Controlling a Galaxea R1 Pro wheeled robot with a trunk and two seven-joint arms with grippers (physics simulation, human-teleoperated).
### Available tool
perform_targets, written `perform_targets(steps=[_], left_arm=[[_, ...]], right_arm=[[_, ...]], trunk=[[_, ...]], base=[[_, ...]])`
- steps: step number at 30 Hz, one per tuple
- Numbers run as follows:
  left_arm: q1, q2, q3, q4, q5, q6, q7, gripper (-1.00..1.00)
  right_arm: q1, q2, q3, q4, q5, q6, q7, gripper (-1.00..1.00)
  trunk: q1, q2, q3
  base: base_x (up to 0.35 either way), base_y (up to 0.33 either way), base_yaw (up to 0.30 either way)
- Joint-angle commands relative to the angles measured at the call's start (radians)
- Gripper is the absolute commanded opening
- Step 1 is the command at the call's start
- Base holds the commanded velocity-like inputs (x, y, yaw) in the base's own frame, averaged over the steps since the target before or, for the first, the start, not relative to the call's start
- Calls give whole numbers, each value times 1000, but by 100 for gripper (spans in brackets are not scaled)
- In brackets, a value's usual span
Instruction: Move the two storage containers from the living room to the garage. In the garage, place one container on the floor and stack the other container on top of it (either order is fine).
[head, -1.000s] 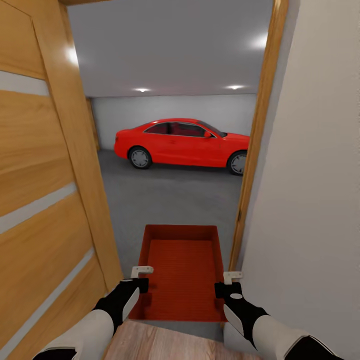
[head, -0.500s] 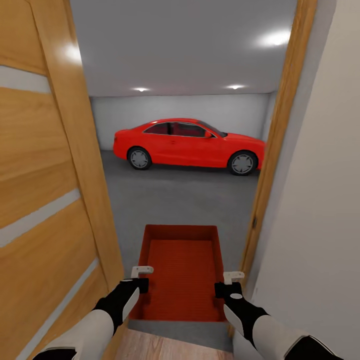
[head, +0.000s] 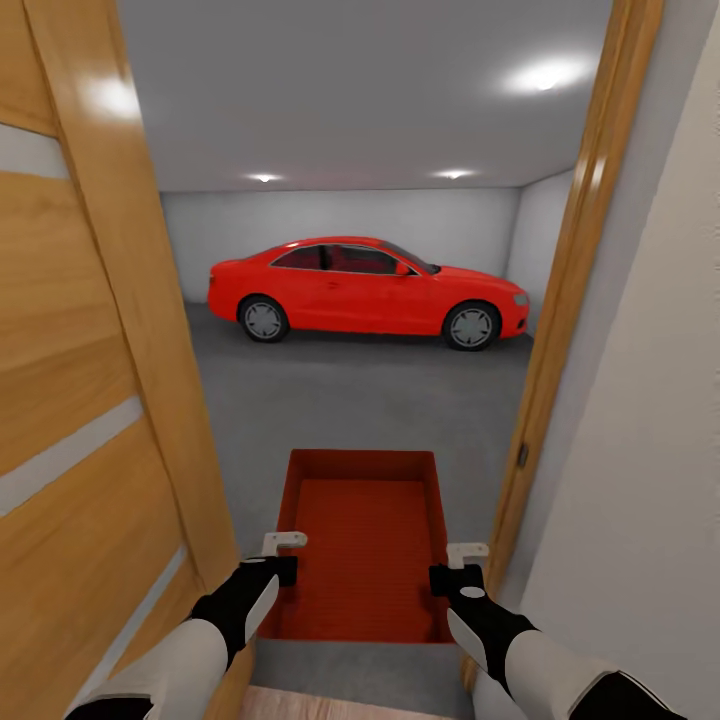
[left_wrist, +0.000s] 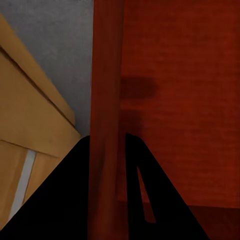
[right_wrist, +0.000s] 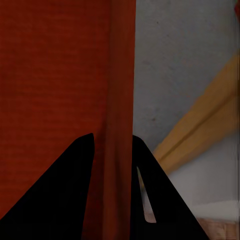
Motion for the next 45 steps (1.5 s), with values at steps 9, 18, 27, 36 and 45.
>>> perform_targets(steps=[9, 18, 27, 36, 45], left_arm=[[-1, 0, 19, -57, -20, 8, 3, -100], [-1, 0, 20, -57, -20, 8, 3, -100], [-1, 0, 20, -57, -20, 8, 3, -100], [-1, 0, 20, -57, -20, 8, 3, -100], [-1, 0, 20, -58, -20, 8, 3, -100]], right_arm=[[-1, -1, 10, 7, -17, -5, -2, -100], [-1, -1, 10, 7, -17, -5, -2, -100], [-1, -1, 10, 7, -17, -5, -2, -100], [-1, -1, 10, 6, -17, -5, -2, -100], [-1, -1, 10, 7, -17, -5, -2, -100]], trunk=[[1, -2, -2], [1, -2, -2], [1, -2, -2], [1, -2, -2], [1, -2, -2]], base=[[21, 7, -165], [0, 0, -13], [69, 68, 0], [174, 197, -2], [106, 72, -129]])
